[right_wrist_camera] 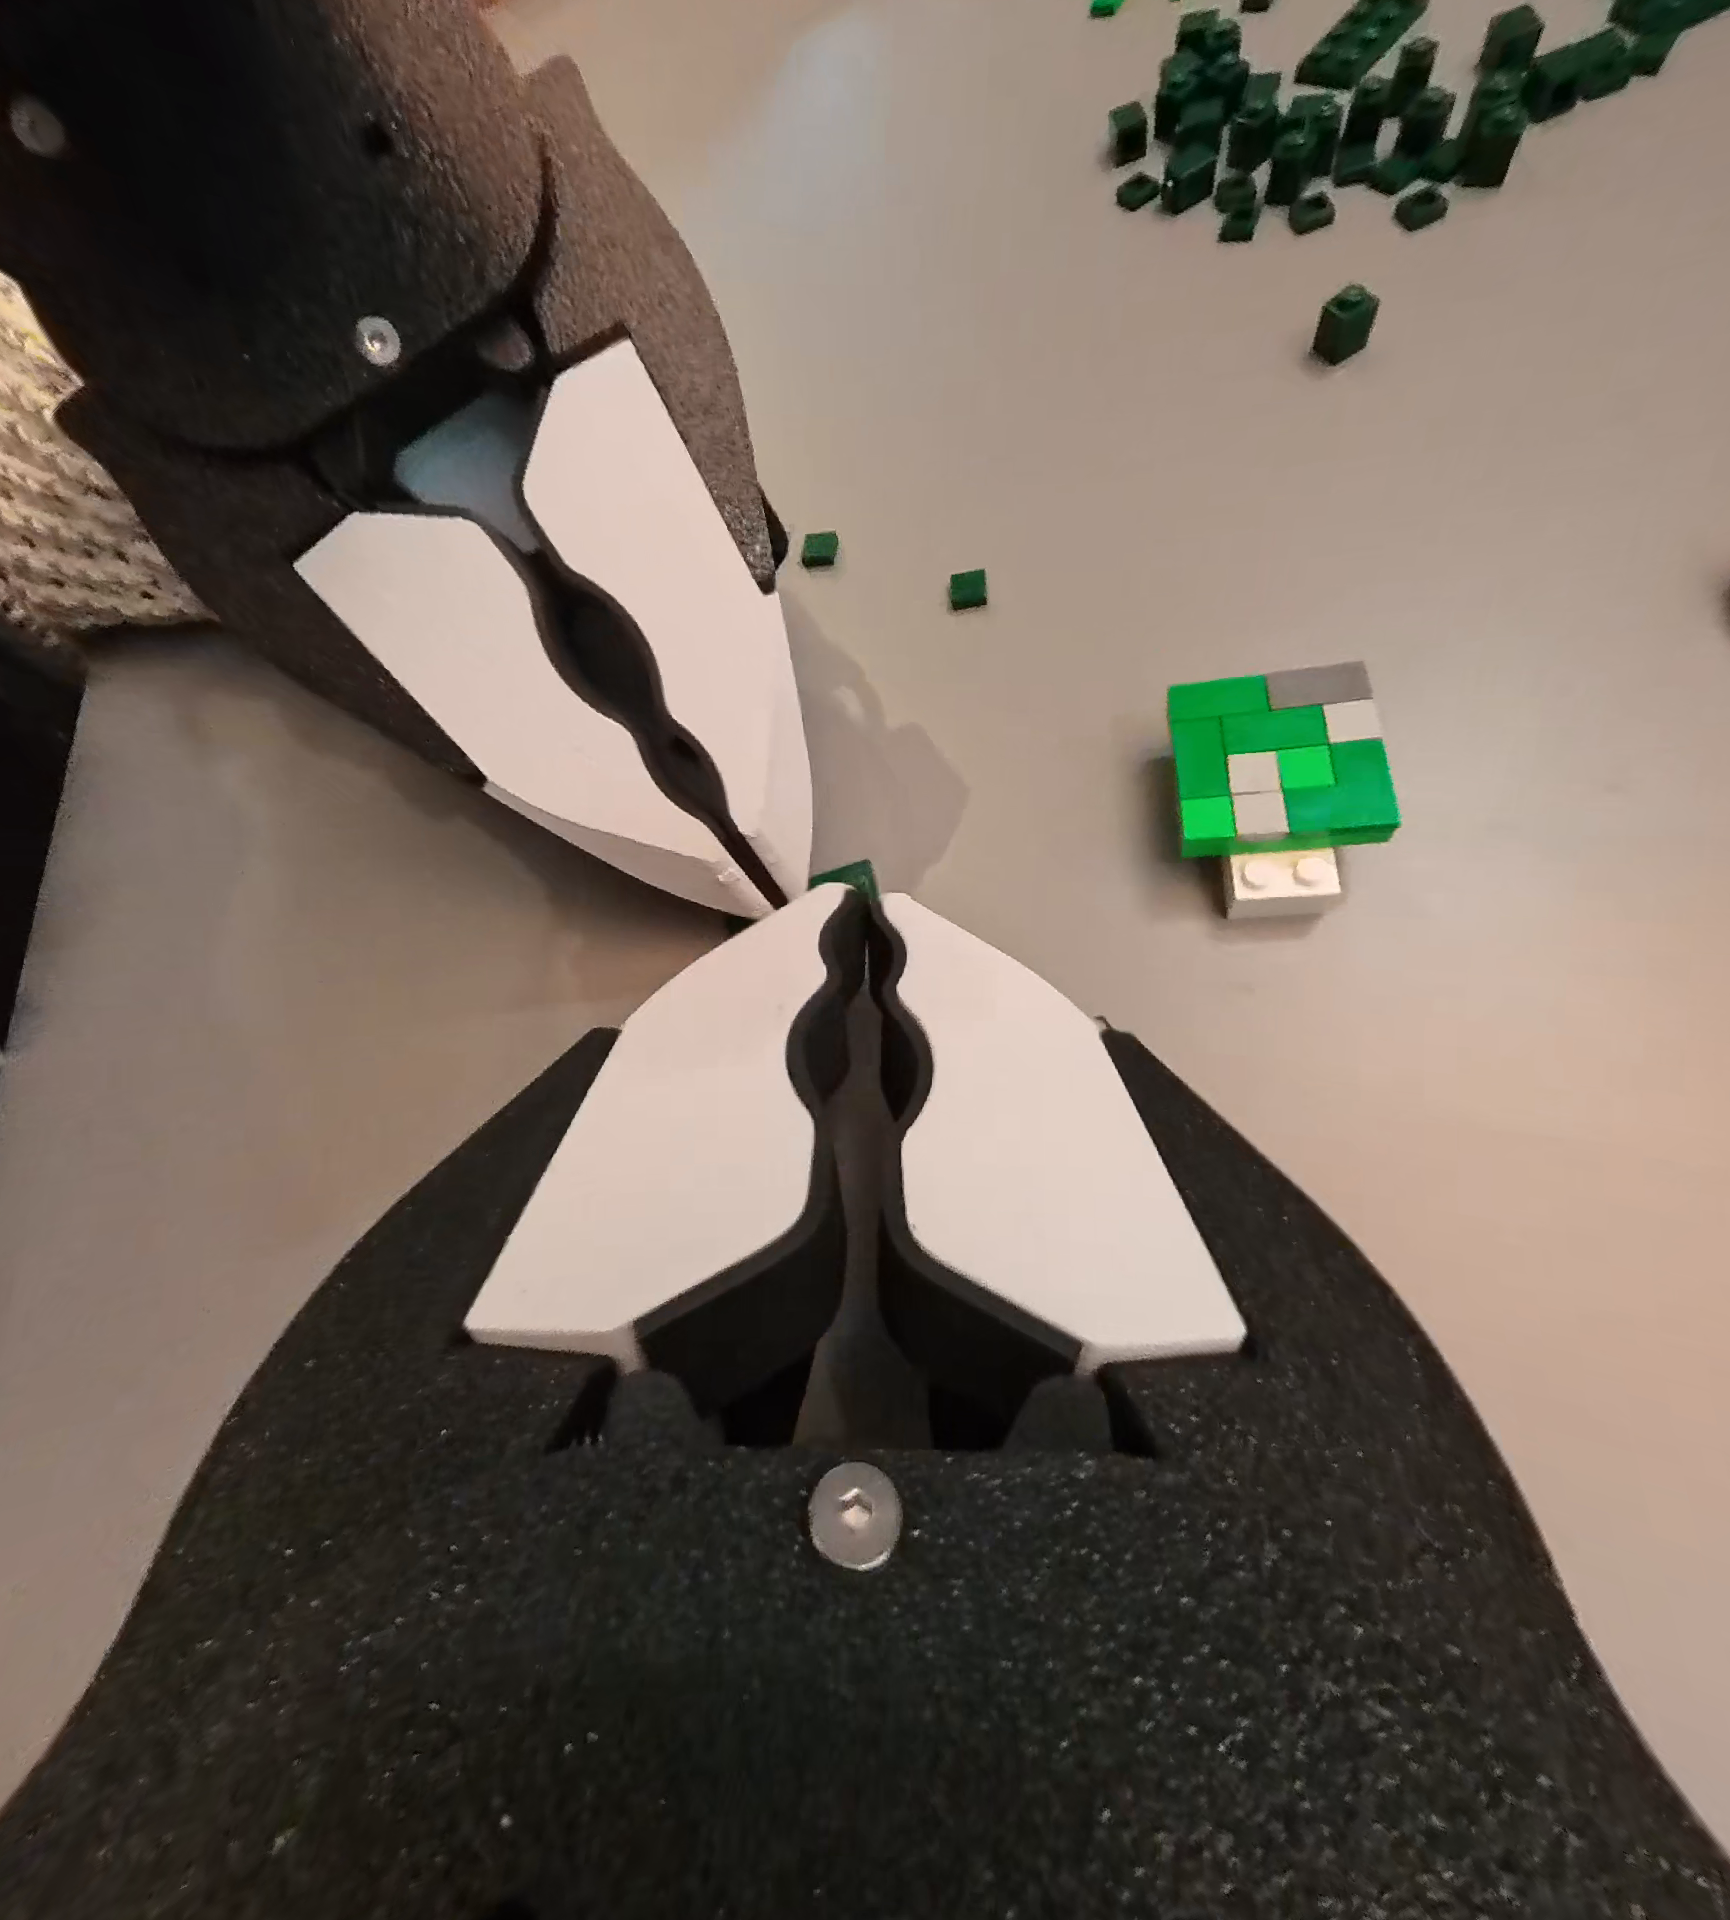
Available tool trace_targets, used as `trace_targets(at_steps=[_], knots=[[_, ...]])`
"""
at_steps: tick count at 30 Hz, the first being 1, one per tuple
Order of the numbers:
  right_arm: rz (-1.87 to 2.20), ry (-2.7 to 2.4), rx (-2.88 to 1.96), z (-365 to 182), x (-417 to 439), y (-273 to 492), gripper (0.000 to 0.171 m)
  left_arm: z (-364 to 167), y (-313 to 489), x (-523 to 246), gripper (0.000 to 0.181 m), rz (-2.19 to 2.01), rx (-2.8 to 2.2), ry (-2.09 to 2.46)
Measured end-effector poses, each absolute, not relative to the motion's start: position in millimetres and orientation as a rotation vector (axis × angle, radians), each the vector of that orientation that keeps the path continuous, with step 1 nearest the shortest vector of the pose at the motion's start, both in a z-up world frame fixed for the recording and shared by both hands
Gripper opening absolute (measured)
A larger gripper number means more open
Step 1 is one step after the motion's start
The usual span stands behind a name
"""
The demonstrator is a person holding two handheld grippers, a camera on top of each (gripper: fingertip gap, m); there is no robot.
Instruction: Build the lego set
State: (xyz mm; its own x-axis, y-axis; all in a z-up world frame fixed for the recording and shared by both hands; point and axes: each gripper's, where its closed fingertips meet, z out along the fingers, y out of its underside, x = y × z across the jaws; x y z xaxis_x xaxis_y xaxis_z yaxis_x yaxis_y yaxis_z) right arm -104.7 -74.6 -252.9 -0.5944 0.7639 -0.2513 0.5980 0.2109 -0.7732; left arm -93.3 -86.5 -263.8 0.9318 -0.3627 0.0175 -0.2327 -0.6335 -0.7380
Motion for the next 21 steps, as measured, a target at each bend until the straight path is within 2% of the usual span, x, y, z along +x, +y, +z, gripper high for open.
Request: trace_targets(at_steps=[21], knots=[[1.121, -2.356, -1.249, -262.0, -107.4, -77.4, 0.0, -265.3, -86.3, -91.9, 0.0, -0.208, -2.284, 0.429]])
